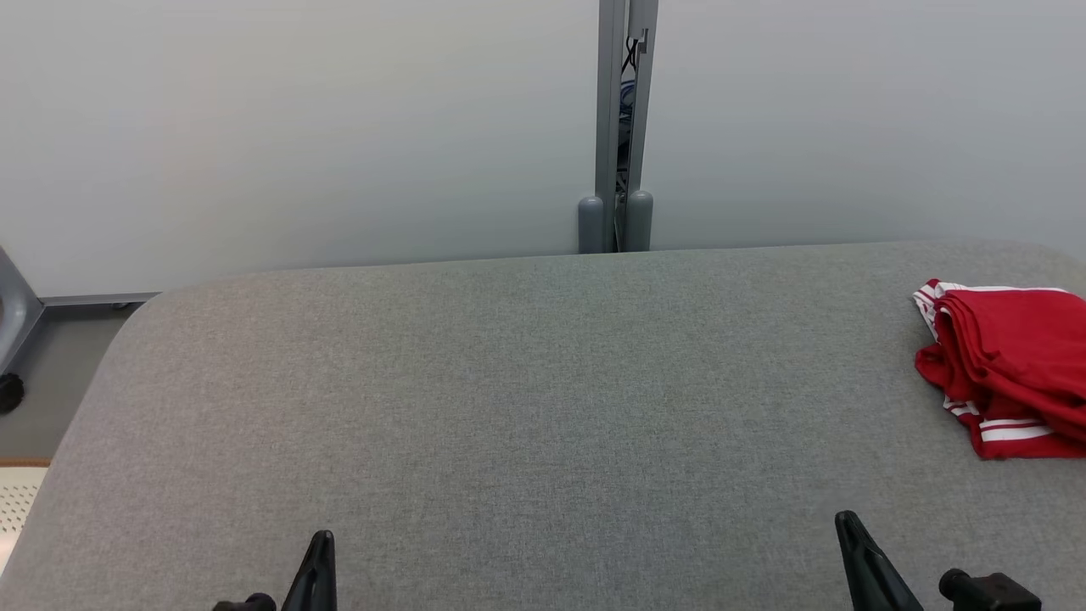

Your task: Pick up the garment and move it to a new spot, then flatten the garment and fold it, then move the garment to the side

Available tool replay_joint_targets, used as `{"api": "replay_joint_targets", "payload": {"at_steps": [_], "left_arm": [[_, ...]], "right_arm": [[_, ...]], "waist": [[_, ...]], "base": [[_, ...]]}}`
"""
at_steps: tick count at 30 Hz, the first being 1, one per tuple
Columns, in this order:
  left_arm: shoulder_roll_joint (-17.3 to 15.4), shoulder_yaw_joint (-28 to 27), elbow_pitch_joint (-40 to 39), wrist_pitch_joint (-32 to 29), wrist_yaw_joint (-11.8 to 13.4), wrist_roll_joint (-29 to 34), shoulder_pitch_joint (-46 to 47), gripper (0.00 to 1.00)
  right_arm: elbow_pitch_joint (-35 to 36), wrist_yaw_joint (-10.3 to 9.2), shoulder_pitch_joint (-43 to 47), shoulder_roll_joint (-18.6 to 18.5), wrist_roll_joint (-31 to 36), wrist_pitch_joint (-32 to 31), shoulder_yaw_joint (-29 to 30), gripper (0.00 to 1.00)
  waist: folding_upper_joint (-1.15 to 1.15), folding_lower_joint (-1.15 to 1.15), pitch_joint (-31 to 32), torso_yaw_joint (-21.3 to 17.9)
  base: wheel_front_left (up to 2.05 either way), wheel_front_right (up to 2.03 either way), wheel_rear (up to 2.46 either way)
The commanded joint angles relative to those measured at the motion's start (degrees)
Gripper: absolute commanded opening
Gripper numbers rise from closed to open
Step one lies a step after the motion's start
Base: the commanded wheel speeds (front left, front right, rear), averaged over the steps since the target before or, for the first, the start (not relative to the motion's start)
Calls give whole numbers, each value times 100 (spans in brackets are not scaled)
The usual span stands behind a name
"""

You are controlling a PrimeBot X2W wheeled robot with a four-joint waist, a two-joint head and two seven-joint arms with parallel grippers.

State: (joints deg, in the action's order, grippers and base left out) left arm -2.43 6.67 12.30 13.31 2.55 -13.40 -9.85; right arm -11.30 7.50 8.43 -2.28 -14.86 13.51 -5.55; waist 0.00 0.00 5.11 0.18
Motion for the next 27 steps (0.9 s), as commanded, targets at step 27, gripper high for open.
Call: {"api": "replay_joint_targets", "payload": {"at_steps": [27], "left_arm": [[-29,-250,483,-561,-358,-2769,1192,0]], "right_arm": [[-336,0,-920,-155,-2736,-703,575,0]], "waist": [[0,0,-127,-5]], "base": [[0,0,0]]}}
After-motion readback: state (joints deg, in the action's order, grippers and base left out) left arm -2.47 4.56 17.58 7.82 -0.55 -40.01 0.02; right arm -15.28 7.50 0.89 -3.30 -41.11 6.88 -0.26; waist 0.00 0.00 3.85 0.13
